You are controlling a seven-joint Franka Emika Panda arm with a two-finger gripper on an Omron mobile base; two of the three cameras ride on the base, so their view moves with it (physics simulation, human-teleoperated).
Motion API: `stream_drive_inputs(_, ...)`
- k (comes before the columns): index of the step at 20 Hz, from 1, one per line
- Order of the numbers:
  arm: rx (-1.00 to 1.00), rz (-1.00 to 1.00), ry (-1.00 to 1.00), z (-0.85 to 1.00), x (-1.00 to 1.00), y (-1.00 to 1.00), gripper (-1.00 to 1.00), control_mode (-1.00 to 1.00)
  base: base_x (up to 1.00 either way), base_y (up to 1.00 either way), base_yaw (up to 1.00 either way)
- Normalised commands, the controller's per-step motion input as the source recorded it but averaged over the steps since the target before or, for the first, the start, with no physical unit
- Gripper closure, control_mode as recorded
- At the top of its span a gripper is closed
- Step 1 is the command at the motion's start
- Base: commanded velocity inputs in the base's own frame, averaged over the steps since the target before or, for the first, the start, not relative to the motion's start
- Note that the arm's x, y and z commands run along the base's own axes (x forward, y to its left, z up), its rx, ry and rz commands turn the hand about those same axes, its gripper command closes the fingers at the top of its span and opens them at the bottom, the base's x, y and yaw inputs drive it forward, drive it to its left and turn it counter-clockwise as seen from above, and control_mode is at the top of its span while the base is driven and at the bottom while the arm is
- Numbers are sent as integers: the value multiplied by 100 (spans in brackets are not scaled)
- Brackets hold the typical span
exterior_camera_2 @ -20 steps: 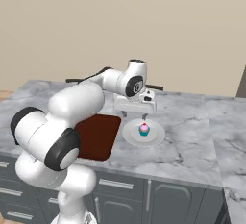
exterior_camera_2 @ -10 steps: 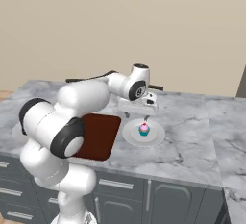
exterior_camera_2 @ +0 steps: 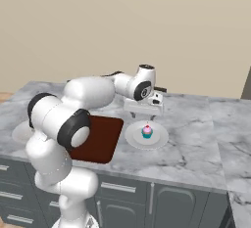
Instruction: Move the dessert items from the plates to the tray.
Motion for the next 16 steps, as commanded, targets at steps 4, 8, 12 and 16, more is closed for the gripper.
stream_drive_inputs(4, 0, 0, 0, -21, 41, -27, -100, -100, 0, 0, 0)
stream_drive_inputs(8, 0, 0, 0, -11, 30, -22, -100, -100, 0, 0, 0)
stream_drive_inputs(12, 0, 0, 1, -24, 24, -14, -100, -100, 0, 0, 0)
stream_drive_inputs(16, 0, 0, 4, -31, 0, 0, -100, -100, 0, 0, 0)
